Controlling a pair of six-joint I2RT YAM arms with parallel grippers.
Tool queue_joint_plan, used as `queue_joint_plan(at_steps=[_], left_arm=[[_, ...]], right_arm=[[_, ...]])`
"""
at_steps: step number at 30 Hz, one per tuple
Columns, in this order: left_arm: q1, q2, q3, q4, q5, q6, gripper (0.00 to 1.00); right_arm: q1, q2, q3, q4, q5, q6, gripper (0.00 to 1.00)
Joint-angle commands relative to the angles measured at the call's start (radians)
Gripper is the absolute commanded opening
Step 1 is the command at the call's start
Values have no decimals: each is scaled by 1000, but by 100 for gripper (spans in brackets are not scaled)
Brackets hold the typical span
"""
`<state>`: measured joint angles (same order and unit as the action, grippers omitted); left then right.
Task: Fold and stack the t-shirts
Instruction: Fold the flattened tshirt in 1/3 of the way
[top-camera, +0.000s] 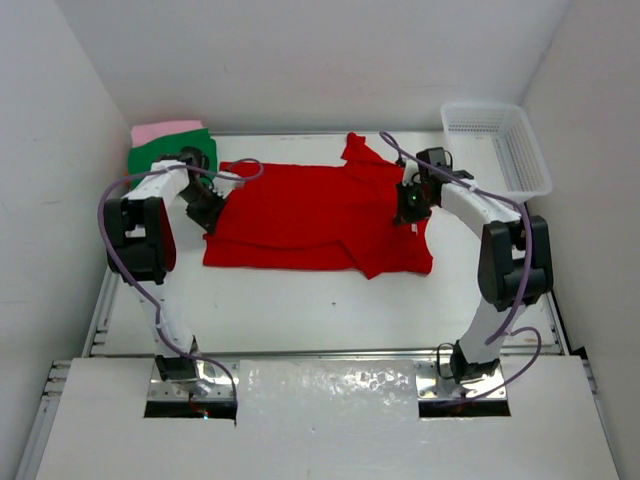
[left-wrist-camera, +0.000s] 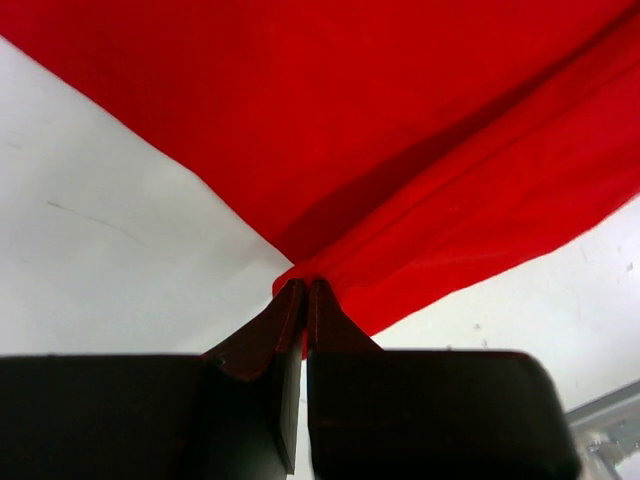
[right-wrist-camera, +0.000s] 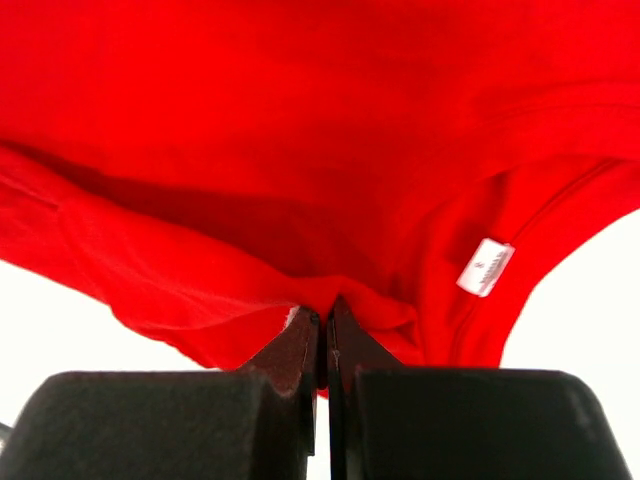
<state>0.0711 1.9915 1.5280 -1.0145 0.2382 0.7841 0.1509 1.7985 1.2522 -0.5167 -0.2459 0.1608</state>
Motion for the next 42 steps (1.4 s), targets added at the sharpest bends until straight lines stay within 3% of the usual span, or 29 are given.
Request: queue_joint_plan(at_steps=[1, 12, 18, 19, 22, 24, 28, 31, 37, 39, 41, 42], left_arm=[[-4, -2, 78, 27, 27, -40, 0], [-2, 69, 75, 57, -16, -91, 0], [-2, 113, 124, 119, -37, -150, 0], [-2, 124, 139, 143, -43, -161, 2], [-2, 148, 170, 188, -68, -213, 19], [1, 158, 185, 215, -82, -249, 21], [30, 161, 225, 244, -103, -292, 24], [100, 148, 282, 241, -71, -324, 34], [159, 86, 298, 197, -25, -316, 31], [148, 50, 215, 125, 87, -243, 30], [105, -25, 117, 102, 119, -131, 39], [87, -95, -10, 125, 101, -88, 41]], right_arm=[[-24, 7, 59, -11, -15, -23, 0], [-57, 61, 58, 6, -6, -18, 0], [-65, 159, 151, 3, 23, 0, 0], [-65, 189, 182, 1, 33, 3, 0], [-67, 234, 248, -14, 53, 8, 21], [-68, 269, 292, -29, 85, 19, 27], [-67, 282, 349, -64, 215, 36, 28], [-67, 260, 369, -108, 283, 28, 27], [-70, 49, 170, -65, 272, 43, 29], [-71, -57, 60, -56, 241, 74, 41], [-77, -125, -20, -36, 202, 118, 50], [-82, -181, -96, -31, 191, 135, 55]])
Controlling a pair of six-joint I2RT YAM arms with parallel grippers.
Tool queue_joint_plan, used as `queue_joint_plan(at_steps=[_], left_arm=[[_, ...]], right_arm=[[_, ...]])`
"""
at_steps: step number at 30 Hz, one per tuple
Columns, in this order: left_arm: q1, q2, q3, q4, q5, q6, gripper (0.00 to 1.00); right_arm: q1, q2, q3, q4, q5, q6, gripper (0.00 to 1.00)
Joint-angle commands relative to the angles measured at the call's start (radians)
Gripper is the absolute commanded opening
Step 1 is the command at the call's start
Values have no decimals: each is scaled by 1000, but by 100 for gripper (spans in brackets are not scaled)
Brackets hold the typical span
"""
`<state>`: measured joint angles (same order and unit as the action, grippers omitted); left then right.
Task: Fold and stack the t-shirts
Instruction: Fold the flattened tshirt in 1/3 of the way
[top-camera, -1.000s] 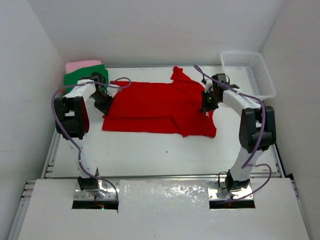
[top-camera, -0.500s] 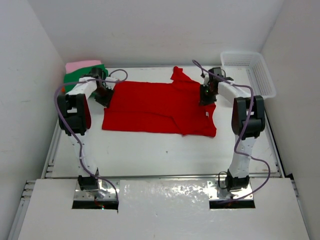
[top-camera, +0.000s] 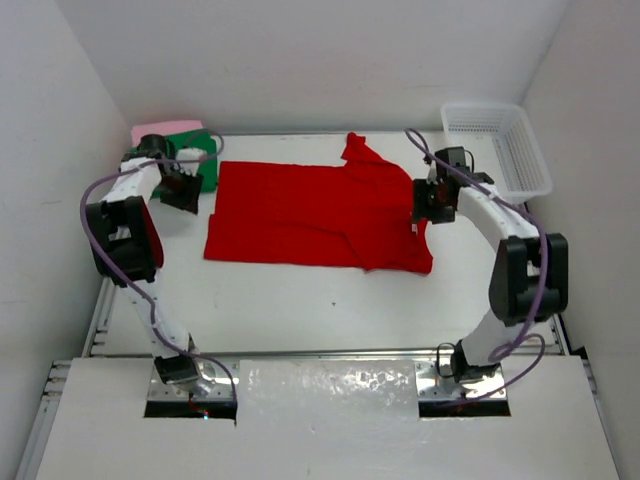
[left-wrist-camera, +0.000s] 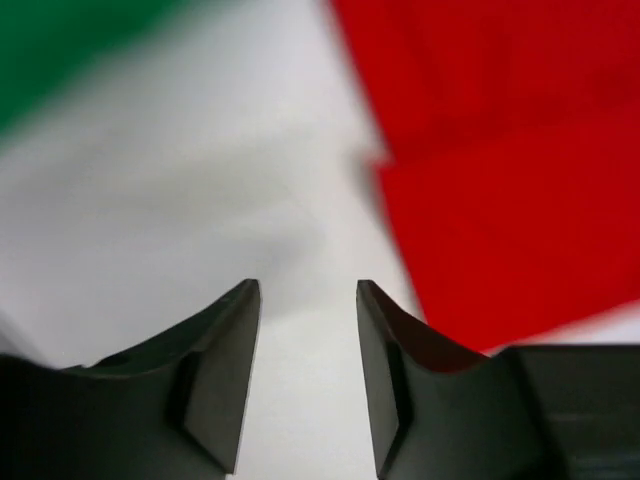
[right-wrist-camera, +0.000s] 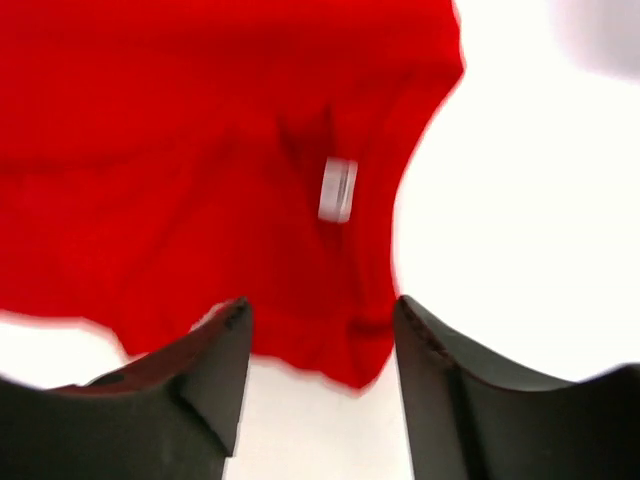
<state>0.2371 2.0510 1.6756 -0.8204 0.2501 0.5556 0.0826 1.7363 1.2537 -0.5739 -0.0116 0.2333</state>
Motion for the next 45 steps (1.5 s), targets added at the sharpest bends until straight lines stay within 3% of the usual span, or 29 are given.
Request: queue_joint_plan(at_steps=[1, 4, 7, 11, 15, 20, 22, 23, 24, 25, 26, 30, 37, 43, 45], left_arm=[[-120, -194, -224, -39, 31, 220, 42], [-203, -337, -504, 99, -53, 375, 47], [-283, -439, -635, 191, -107, 470, 52], [-300, -468, -697, 300, -146, 498, 56], [-306, -430, -723, 356, -163, 521, 65], [-320, -372, -778, 404, -184, 538, 66], [-320, -342, -787, 435, -245, 512, 59], [-318, -315, -786, 434, -248, 503, 51], [-318, -304, -781, 429, -282, 483, 31], [-318, -293, -772, 403, -279, 475, 21], [-318, -293, -771, 391, -278, 468, 0], [-309, -357, -778, 310, -232, 434, 0], [-312, -616, -856, 18, -180, 446, 0], [-323, -672, -948, -109, -149, 443, 0], [-323, -680, -979, -124, -155, 435, 9]], right_arm=[[-20, -141, -134, 35, -56, 96, 57], [-49, -195, -261, 49, -109, 147, 60], [-53, -193, -306, 60, -120, 162, 63], [-80, -169, -393, 120, -191, 210, 63], [-122, -136, -441, 199, -246, 225, 62], [-124, -103, -467, 252, -278, 251, 57], [-124, -84, -468, 255, -280, 250, 45], [-122, -72, -470, 255, -278, 251, 25], [-124, -73, -473, 256, -275, 259, 17], [-132, -78, -488, 262, -271, 264, 9], [-139, -104, -500, 272, -268, 273, 0], [-188, -217, -566, 246, -231, 296, 0], [-195, -452, -697, 83, -179, 258, 0], [-195, -573, -770, 10, -113, 256, 0], [-195, -595, -793, -4, -102, 258, 1]])
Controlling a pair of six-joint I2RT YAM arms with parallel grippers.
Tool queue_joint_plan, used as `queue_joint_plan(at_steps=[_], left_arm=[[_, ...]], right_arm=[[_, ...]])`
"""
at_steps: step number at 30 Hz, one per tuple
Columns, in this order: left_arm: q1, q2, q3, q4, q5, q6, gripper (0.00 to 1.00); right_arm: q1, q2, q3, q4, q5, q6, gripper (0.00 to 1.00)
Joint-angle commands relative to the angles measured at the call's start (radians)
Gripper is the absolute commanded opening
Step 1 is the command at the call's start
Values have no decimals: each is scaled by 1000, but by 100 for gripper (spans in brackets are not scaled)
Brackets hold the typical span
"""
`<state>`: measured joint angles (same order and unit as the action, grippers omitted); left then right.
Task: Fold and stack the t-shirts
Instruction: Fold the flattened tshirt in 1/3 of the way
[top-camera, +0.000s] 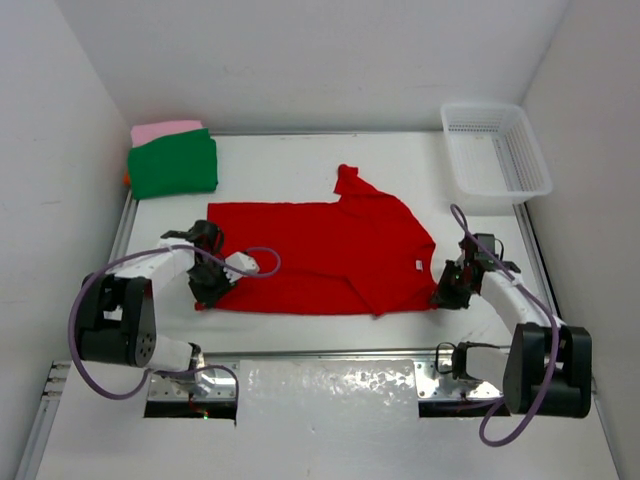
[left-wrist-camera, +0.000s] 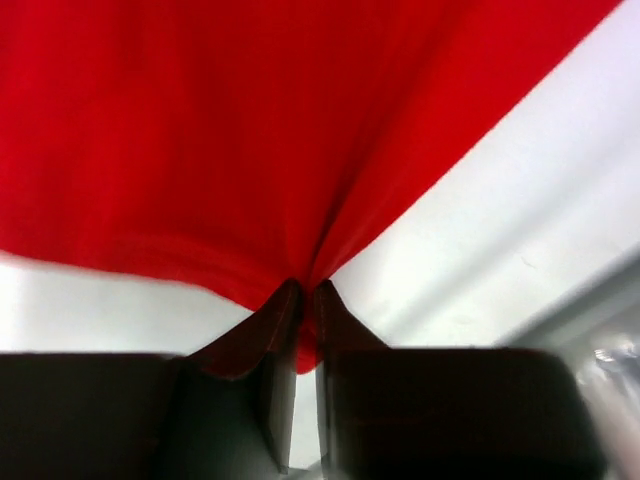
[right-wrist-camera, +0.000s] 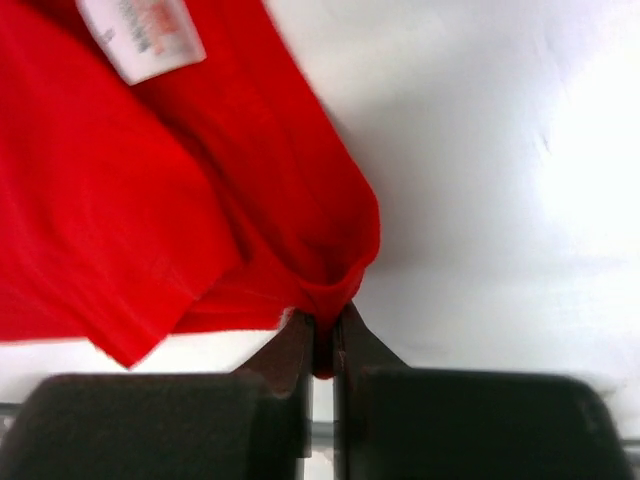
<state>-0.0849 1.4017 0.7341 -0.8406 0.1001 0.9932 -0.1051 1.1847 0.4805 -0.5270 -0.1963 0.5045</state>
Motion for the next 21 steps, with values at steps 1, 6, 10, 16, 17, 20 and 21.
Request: queue_joint_plan(at_steps=[1, 6, 10, 16, 17, 20, 21], left_arm=[[-1, -32, -42, -109, -13, -10, 29], [19, -23, 60, -190, -95, -4, 88], [183, 75, 383, -215, -87, -17, 98], [356, 385, 911, -241, 338, -261, 0], [355, 410, 963, -221, 378, -292, 0], [355, 421, 1094, -142, 301, -387, 26], [353, 380, 1135, -105, 247, -392, 45]], right_arm=[[-7, -56, -23, -70, 84, -14, 29], [-7, -94, 134, -152, 188, -64, 66], [7, -89, 387, -135, 290, -145, 42], [293, 244, 833, -66, 298, -320, 8], [341, 316, 992, -88, 264, -352, 12], [404, 579, 1284, -152, 209, -399, 38], [416, 680, 1343, -159, 201, -411, 48]])
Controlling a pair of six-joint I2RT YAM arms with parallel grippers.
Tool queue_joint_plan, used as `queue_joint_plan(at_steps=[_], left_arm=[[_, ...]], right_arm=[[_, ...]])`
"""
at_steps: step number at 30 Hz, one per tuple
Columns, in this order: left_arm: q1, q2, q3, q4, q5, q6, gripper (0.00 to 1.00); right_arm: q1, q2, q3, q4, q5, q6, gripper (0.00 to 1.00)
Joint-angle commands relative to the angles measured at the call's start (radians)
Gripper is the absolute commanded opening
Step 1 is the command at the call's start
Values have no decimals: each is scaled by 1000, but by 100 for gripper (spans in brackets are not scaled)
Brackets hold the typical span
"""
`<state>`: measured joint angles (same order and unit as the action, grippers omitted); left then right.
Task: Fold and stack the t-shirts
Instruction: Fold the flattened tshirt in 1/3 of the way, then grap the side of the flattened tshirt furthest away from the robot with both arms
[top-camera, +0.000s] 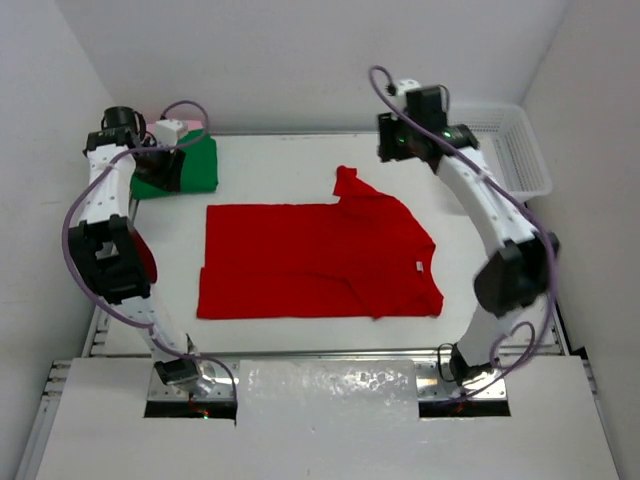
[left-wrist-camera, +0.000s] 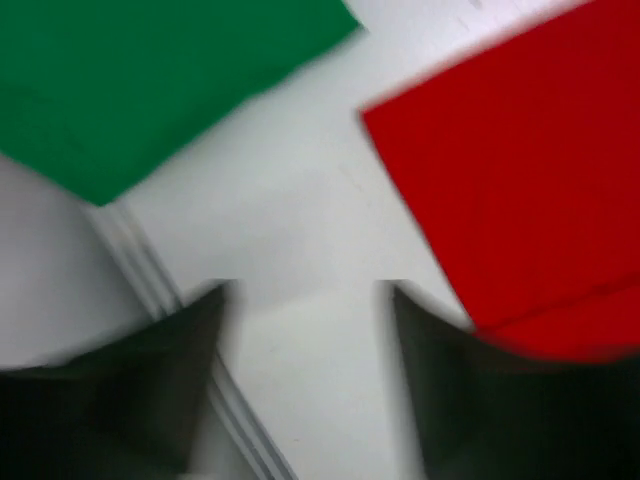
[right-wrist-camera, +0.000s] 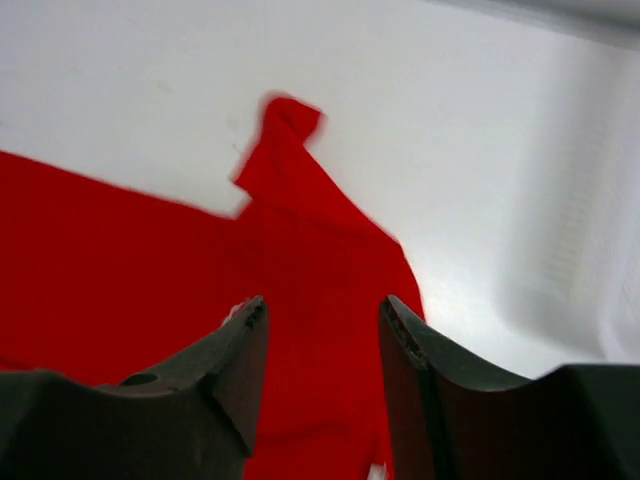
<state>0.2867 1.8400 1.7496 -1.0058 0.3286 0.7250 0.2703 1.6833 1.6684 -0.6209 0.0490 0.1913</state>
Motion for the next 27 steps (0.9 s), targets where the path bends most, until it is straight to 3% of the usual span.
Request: queue_joint_plan(at_steps=[1, 2, 4, 5, 7, 8, 10, 12, 13, 14, 15, 16, 17, 19, 20, 22, 27], left_arm=[[-17, -91, 155, 202, -110, -107, 94], [-15, -163, 163, 292, -172, -58, 100], [-9, -116, 229, 361, -189, -93, 100], [-8, -63, 372, 399, -266, -164, 100], [17, 57, 494, 383, -239, -221, 98], [32, 86, 533, 354, -60, -226, 95], [51, 79, 452, 329, 65, -248, 80], [26, 35, 327, 337, 37, -275, 75], [26, 16, 172, 349, 39, -315, 75], [25, 5, 103, 355, 50, -329, 75], [25, -4, 43, 361, 52, -369, 75], [25, -1, -54, 365, 67, -381, 75], [23, 11, -97, 371, 75, -392, 72], [17, 33, -171, 387, 60, -411, 67], [11, 50, -186, 395, 52, -412, 65], [8, 62, -229, 462, 30, -438, 65], [-6, 155, -217, 518, 23, -499, 65]], right_arm=[[55, 222, 236, -56, -66, -117, 52], [58, 287, 260, -21, -81, -113, 66], [61, 337, 281, 33, -95, -113, 97], [60, 358, 290, 62, -107, -113, 99], [56, 400, 280, 180, -206, -95, 99], [50, 407, 251, 235, -260, -76, 99], [52, 461, 263, 297, -311, -37, 99], [92, 516, 390, 215, -224, -78, 88], [111, 541, 424, 135, -99, -154, 77], [154, 577, 451, 109, -34, -182, 54], [171, 588, 449, 87, 32, -188, 39], [184, 601, 442, 81, 110, -208, 26], [182, 621, 430, 70, 124, -199, 21], [182, 644, 429, 70, 108, -199, 24], [182, 668, 429, 76, 77, -199, 34], [184, 691, 426, 113, 5, -167, 42], [190, 815, 470, 136, 66, -156, 50]])
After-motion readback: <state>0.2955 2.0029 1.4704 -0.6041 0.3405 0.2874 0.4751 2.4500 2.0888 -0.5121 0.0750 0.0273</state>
